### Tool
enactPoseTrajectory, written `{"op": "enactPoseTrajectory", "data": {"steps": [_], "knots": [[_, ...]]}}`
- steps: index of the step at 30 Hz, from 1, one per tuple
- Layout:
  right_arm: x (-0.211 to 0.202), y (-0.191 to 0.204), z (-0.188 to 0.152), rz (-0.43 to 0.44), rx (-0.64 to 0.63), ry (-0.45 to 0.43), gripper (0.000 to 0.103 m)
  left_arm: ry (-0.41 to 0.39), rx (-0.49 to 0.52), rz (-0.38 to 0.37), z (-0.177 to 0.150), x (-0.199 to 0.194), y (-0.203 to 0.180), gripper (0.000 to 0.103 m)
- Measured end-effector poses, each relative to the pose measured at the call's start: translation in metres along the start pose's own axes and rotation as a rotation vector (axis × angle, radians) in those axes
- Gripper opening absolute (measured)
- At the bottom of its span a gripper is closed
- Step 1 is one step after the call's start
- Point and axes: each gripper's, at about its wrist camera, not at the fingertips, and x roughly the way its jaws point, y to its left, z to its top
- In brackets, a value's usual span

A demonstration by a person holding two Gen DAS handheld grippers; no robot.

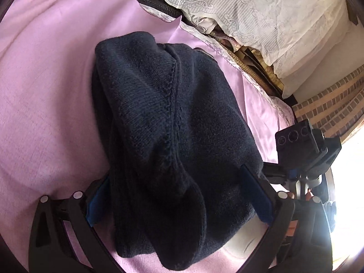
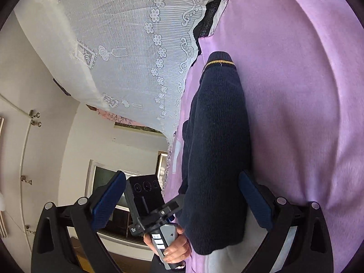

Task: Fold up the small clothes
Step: 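Grasp the navy bundle with the left gripper while the right gripper grasps it too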

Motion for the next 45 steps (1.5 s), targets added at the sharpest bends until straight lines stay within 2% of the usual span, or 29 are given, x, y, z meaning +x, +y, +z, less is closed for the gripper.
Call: {"op": "enactPoseTrajectory", "data": {"steps": [3, 6, 9, 13, 19, 24, 31, 35, 45], "knots": [[0.010, -0.001, 0.013, -0.022, 0.018, 0.014, 0.099, -0.005, -0.031, -0.040, 0.006, 0.002, 0.006, 0.099], [0.015, 0.008, 0.018, -0.115, 0.047, 0.038, 0.099, -0.008, -0.052, -0.068, 0.010, 0.002, 0.011, 0.099], [0.017, 0.017, 0.011, -0.284, -0.060, 0.082, 0.099, -0.008, -0.036, -0.052, 0.009, 0.003, 0.008, 0.099], [0.019, 0.023, -0.004, -0.387, -0.123, 0.097, 0.099, -0.018, -0.011, -0.025, 0.006, 0.005, 0.003, 0.099], [0.027, 0.020, 0.002, -0.434, -0.129, 0.027, 0.099, -0.025, -0.021, -0.027, 0.007, 0.005, 0.005, 0.099], [0.057, 0.021, 0.020, -0.459, -0.181, 0.013, 0.100, -0.039, -0.028, -0.025, 0.011, 0.009, 0.005, 0.099], [0.060, 0.018, 0.022, -0.445, -0.249, 0.040, 0.097, -0.046, -0.012, -0.025, 0.015, 0.012, 0.002, 0.098], [0.066, 0.021, 0.018, -0.503, -0.302, 0.047, 0.092, -0.052, 0.001, -0.008, 0.014, 0.012, -0.001, 0.099], [0.073, 0.025, 0.016, -0.520, -0.348, 0.075, 0.100, -0.066, 0.012, 0.003, 0.012, 0.013, -0.001, 0.099]]}}
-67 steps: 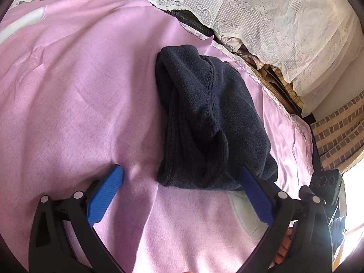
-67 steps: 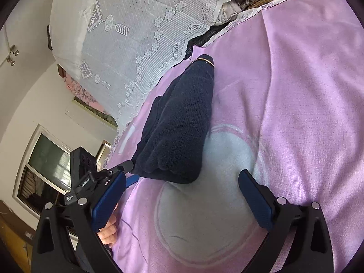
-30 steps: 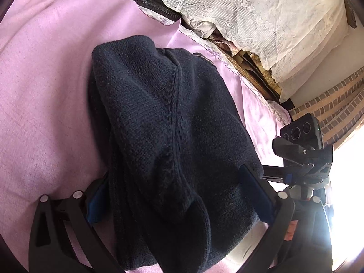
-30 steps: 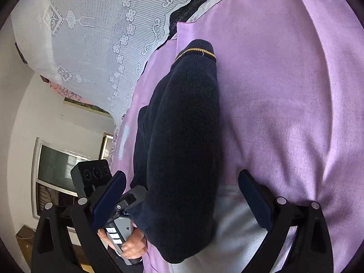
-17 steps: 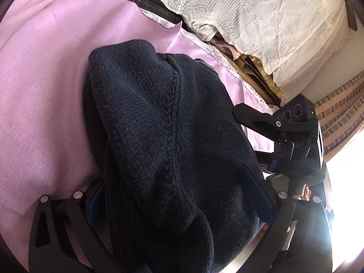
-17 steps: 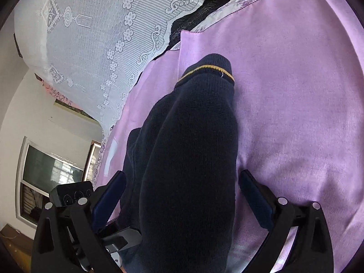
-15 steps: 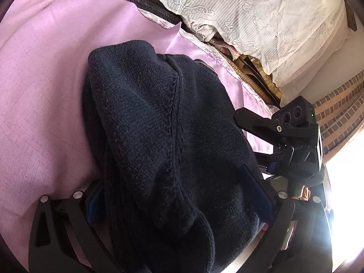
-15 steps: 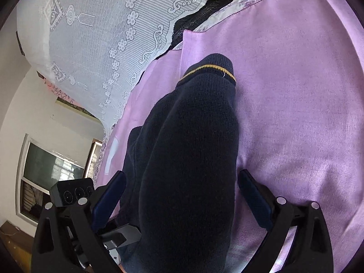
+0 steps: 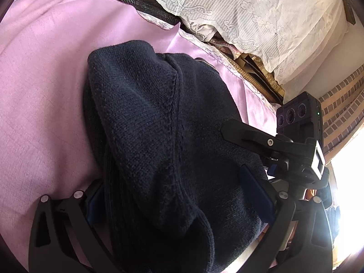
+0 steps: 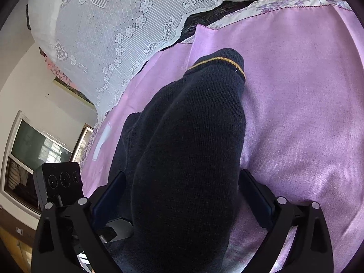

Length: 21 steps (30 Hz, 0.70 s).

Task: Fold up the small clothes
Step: 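Grasp the navy bundle with the left gripper while the right gripper grasps it too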

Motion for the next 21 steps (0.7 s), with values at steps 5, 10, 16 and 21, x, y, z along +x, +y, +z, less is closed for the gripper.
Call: {"op": "enactPoseTrajectory", "data": {"steps": [5, 10, 16, 21], "knots": [[-0.002, -0.001, 0.000, 0.041, 0.004, 0.000, 0.100, -0.026, 0.006, -0.011, -0.004, -0.003, 0.002, 0.099], [-0.004, 0.000, -0.005, 0.068, -0.024, -0.019, 0.100, -0.022, -0.005, -0.028, -0.003, -0.006, 0.005, 0.099], [-0.002, 0.006, -0.010, -0.015, -0.056, -0.042, 0.084, -0.031, 0.003, -0.004, -0.004, -0.007, 0.002, 0.097], [-0.005, 0.011, -0.014, -0.052, -0.083, -0.078, 0.076, -0.048, -0.005, 0.021, -0.005, -0.010, 0.002, 0.086]]}}
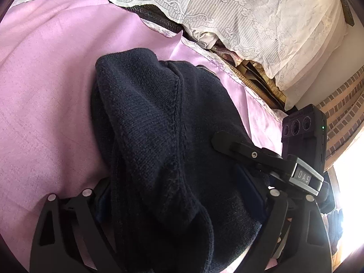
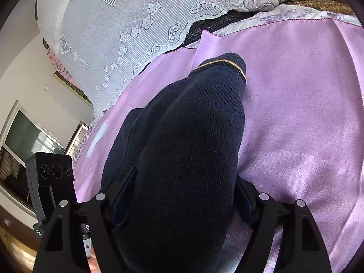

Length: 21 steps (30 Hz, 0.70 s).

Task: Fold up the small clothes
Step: 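Grasp the navy bundle with the left gripper while the right gripper grasps it too, then lift the navy bundle with both grippers and carry it toward the orange clothes stack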

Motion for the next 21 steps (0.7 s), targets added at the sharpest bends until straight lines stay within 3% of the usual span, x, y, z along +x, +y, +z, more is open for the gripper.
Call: {"op": "enactPoseTrajectory", "data": {"steps": [9, 21], "knots": [[-0.008, 0.029, -0.009, -0.133, -0.164, -0.078, 0.068, -0.042, 0.016, 0.036, 0.000, -0.008, -0.002, 0.059], [-0.043, 0.046, -0.017, -0.166, -0.227, -0.182, 0.066, -0.124, 0.143, 0.045, -0.008, -0.028, -0.031, 0.054]]}}
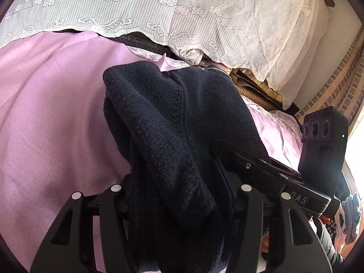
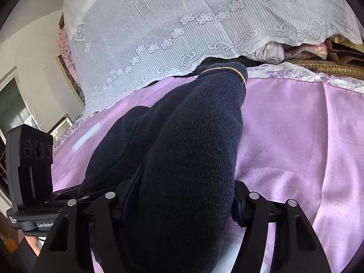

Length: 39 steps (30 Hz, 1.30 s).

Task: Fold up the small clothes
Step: 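Lift the navy bundle with both grippers and carry it toward the orange clothes stack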

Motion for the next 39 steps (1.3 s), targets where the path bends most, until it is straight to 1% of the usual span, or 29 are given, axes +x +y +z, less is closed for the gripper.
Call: {"op": "enactPoseTrajectory", "data": {"steps": [5, 11, 23, 27, 39], "knots": [[-0.025, -0.001, -0.006, -0.019, 0.016, -0.024, 0.066, -0.006, 0.055, -0.011, -0.004, -0.009, -0.020, 0.054], [-0.062, -0.009, -0.013, -0.046, 0.032, -0.060, 0.066, -0.013, 0.133, -0.029, -0.011, -0.017, -0.055, 0.054], [-0.132, -0.021, -0.030, -0.102, 0.052, -0.123, 0.066, -0.024, 0.220, -0.084, -0.032, -0.030, -0.113, 0.054], [-0.153, -0.025, -0.034, -0.118, 0.059, -0.147, 0.066, -0.041, 0.271, -0.082, -0.040, -0.035, -0.135, 0.054], [-0.217, -0.048, -0.051, -0.191, 0.095, -0.217, 0.066, -0.049, 0.323, -0.166, -0.055, -0.031, -0.192, 0.054]]}}
